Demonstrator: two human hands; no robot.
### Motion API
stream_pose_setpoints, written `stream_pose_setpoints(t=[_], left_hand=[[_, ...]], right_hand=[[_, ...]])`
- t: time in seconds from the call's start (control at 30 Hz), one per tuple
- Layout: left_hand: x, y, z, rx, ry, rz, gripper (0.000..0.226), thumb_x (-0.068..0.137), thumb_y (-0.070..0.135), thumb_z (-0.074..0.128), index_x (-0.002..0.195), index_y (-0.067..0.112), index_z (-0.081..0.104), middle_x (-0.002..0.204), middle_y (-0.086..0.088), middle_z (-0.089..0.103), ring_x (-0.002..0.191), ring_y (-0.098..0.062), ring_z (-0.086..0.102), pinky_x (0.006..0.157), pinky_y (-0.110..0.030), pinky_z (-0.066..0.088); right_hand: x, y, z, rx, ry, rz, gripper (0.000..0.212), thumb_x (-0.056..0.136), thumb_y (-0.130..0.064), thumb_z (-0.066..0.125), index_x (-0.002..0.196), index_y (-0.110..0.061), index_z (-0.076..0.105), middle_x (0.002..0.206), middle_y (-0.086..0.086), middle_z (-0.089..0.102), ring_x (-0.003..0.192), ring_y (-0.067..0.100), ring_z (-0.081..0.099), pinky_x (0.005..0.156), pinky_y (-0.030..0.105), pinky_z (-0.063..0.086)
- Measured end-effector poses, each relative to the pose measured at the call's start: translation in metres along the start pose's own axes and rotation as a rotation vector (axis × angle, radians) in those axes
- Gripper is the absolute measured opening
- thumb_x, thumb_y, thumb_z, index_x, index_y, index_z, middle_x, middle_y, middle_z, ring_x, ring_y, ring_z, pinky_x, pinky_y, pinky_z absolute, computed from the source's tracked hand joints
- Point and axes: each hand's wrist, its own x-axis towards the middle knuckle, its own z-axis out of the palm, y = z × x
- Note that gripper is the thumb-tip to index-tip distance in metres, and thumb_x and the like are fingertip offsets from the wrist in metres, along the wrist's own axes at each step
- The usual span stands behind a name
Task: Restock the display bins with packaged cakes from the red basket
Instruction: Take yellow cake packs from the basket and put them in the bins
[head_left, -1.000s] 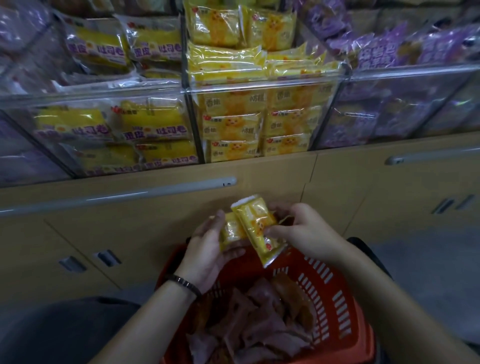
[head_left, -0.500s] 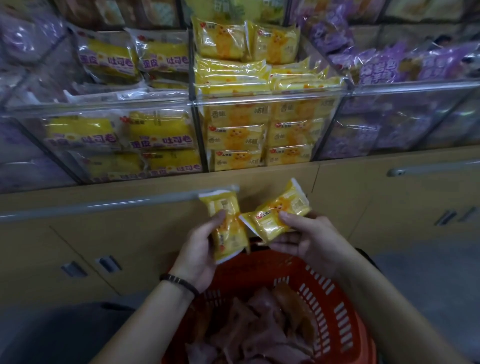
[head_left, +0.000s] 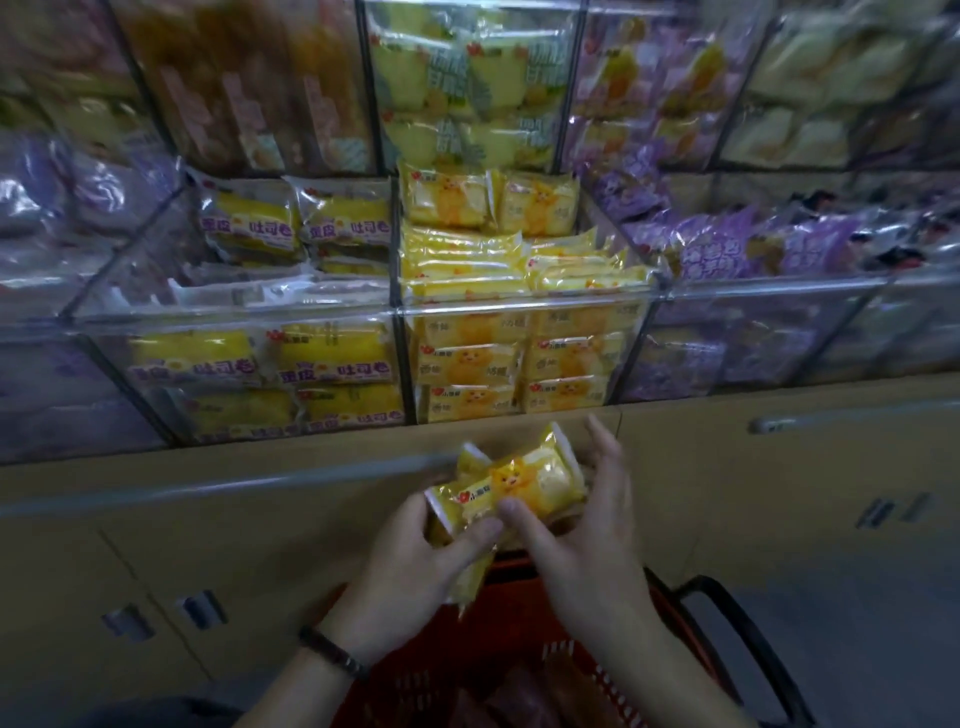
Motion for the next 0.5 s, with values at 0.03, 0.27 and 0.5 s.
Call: stream_pose_setpoints(t=[0.03, 0.27, 0.5], left_hand=[[-0.001, 0.009, -0.002, 0.052, -0.003, 0.039, 0.037, 0.08, 0.052, 0.079, 0.11, 0.032, 0.069, 0.099, 0.018, 0.078, 0.091, 0.0, 0.073, 0.077, -0.023, 0.054], [0.002, 0.113, -0.037, 0.332, -0.017, 0.348, 0.045, 0.077, 0.06, 0.078, 0.113, 0.04, 0.061, 0.095, 0.021, 0.075, 0.084, 0.002, 0.071, 0.065, -0.019, 0.053], [0.049, 0.217, -0.08, 0.767, -0.251, 0.371, 0.091, 0.053, 0.09, 0.071, 0.129, 0.043, 0.054, 0.118, 0.021, 0.068, 0.1, -0.004, 0.066, 0.082, -0.032, 0.058]], right_hand=[[0.0, -0.006, -0.004, -0.078, 0.021, -0.158, 0.084, 0.091, -0.048, 0.075, 0.16, -0.037, 0.027, 0.143, -0.015, 0.04, 0.131, -0.004, 0.046, 0.097, 0.014, 0.047], [0.034, -0.065, -0.063, -0.644, 0.057, -0.751, 0.058, 0.098, -0.035, 0.067, 0.154, -0.028, 0.052, 0.169, 0.012, 0.029, 0.153, 0.037, 0.03, 0.115, 0.058, 0.034], [0.112, -0.106, -0.088, -0.827, 0.099, -0.893, 0.057, 0.097, -0.03, 0.066, 0.151, -0.022, 0.051, 0.134, 0.002, 0.063, 0.121, 0.03, 0.057, 0.095, 0.049, 0.051]])
